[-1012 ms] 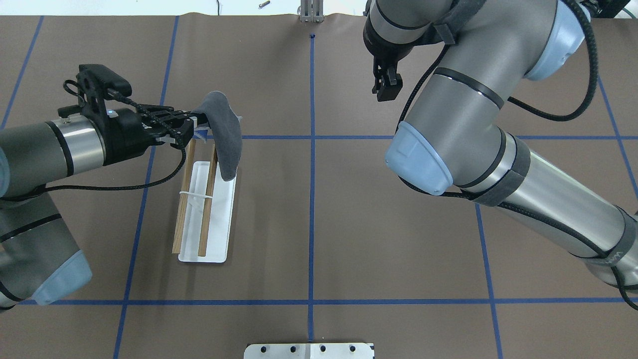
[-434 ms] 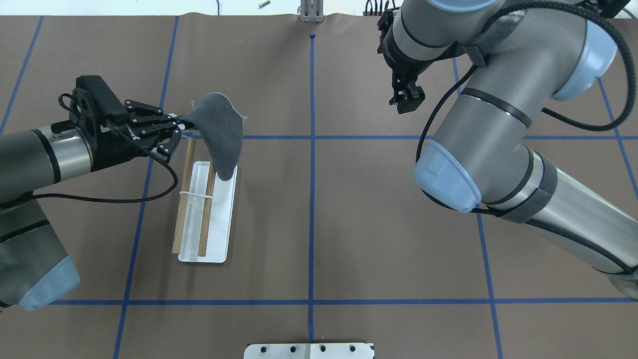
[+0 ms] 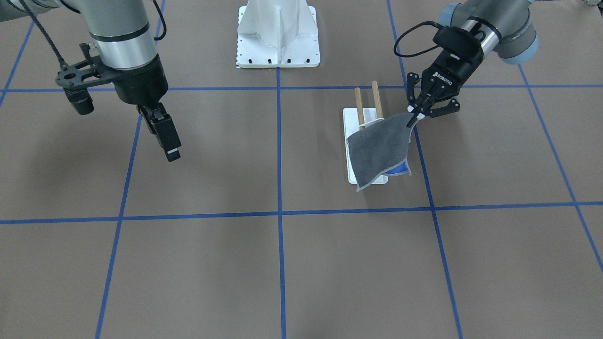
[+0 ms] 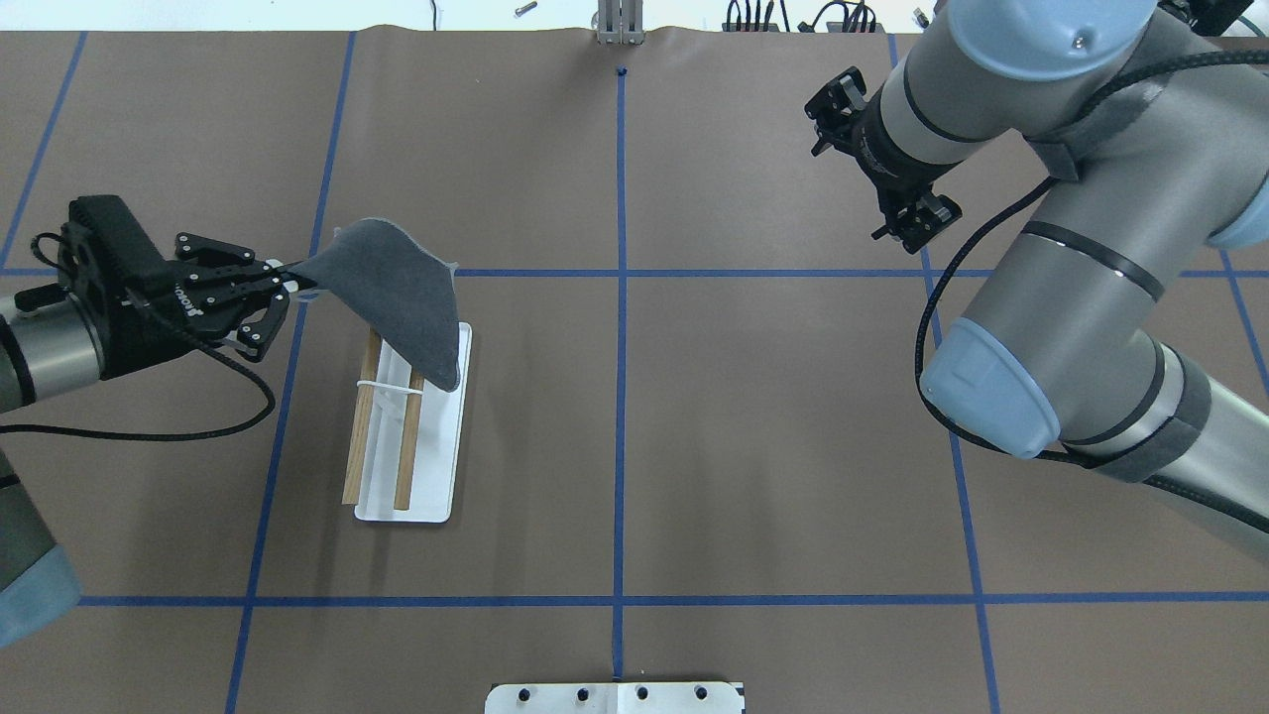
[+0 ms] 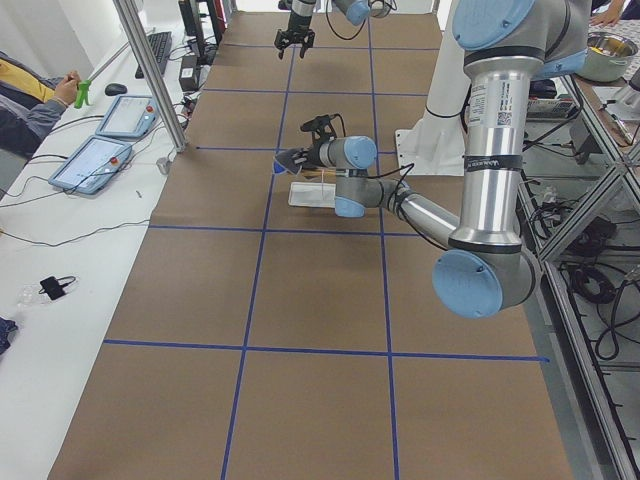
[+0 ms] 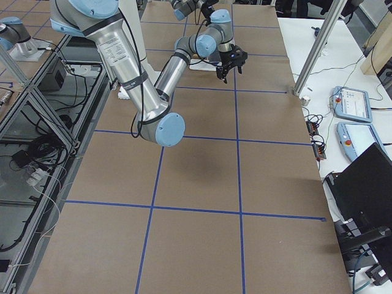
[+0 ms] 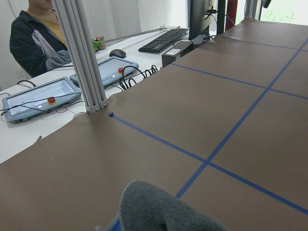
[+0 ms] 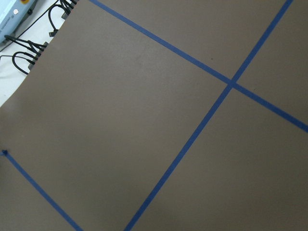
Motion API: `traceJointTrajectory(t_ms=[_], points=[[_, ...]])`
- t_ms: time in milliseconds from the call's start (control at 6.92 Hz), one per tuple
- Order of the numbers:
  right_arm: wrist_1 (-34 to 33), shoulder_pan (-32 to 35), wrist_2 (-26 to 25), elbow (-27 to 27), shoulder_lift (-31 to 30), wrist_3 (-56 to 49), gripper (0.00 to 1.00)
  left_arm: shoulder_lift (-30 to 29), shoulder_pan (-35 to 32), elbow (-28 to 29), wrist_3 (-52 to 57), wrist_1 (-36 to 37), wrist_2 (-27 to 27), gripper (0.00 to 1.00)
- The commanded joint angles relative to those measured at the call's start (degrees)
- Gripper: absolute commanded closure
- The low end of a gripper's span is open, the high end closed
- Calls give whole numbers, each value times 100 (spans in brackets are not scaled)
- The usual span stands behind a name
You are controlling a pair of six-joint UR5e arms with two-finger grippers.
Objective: Hang towel on rack
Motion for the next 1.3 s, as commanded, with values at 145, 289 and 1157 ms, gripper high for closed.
traceJointTrajectory(t_ms=[145, 289, 1157], points=[[-20, 314, 323, 211, -642, -1421, 0, 675, 61, 51, 17, -719, 9, 100], [-20, 305, 314, 204, -705, -1601, 0, 484, 132, 147, -44, -719, -8, 100], [-11, 314, 314, 186, -864, -1751, 0, 225, 431, 219, -74, -710, -17, 100]])
